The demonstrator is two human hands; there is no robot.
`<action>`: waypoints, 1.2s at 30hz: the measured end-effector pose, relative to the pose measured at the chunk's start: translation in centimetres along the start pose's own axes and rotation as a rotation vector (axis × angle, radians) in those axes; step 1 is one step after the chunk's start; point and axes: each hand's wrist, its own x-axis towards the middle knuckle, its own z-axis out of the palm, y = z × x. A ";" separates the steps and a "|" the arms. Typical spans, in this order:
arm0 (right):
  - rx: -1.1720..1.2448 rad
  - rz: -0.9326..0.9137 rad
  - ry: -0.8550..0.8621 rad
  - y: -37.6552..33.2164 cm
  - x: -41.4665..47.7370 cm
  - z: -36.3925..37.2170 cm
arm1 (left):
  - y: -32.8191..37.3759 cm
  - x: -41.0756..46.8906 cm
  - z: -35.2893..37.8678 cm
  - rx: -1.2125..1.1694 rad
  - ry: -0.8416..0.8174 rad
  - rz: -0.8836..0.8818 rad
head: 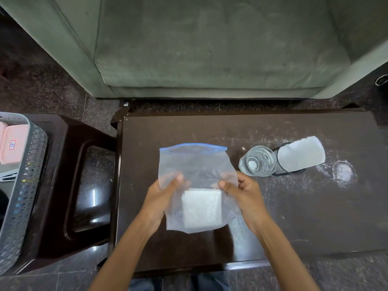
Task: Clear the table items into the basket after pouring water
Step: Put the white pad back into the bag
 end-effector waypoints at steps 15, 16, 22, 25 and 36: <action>-0.377 -0.160 0.031 0.5 0.6 -0.5 | -1.1 0.1 -3.2 0.696 0.126 0.416; -0.422 -0.183 0.049 0.5 0.5 -0.4 | -1.0 0.2 -3.3 0.750 0.156 0.431; -0.500 -0.298 0.107 1.3 0.3 0.3 | -1.0 1.0 -4.4 0.859 0.196 0.392; -0.401 -0.273 0.077 1.0 0.6 -0.1 | -0.7 0.9 -4.9 0.528 0.131 0.280; -0.129 -0.037 -0.122 0.9 0.1 1.7 | 0.2 -0.8 -3.8 -0.006 0.101 0.074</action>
